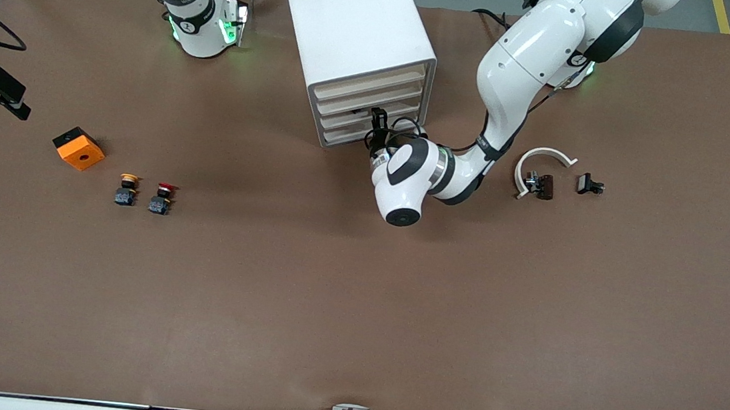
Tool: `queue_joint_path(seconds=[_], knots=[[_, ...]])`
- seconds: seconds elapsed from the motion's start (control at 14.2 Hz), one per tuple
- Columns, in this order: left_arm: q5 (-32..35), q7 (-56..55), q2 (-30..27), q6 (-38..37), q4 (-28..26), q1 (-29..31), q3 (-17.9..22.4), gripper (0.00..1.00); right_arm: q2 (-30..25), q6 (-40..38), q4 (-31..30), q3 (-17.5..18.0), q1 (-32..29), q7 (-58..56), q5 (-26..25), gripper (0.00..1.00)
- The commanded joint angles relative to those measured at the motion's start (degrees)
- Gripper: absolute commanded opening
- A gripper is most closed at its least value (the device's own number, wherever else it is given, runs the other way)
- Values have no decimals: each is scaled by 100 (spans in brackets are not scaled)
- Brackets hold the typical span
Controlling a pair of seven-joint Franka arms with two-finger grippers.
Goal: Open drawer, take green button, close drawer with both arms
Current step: 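Pull the drawer open with the left gripper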
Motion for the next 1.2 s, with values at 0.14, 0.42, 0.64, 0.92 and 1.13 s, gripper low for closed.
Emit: queue_joint_path(seconds=[0.14,0.42,0.64,0.92,1.13], knots=[[-142,110,25,-37,25,-57,32,4,-93,16,-24,36,-61,-65,29,100],[-107,127,25,-29,51,13,93,0,-93,17,-24,36,-61,-65,29,100],[-116,320,16,15,165,355,120,0,-93,25,-15,36,-61,-65,37,100],[-107,382,-10,287,306,672,129,0,-67,34,29,45,-35,-65,64,100],[-107,548,7,481,490,787,277,0,-41,43,64,63,-18,-56,64,100]])
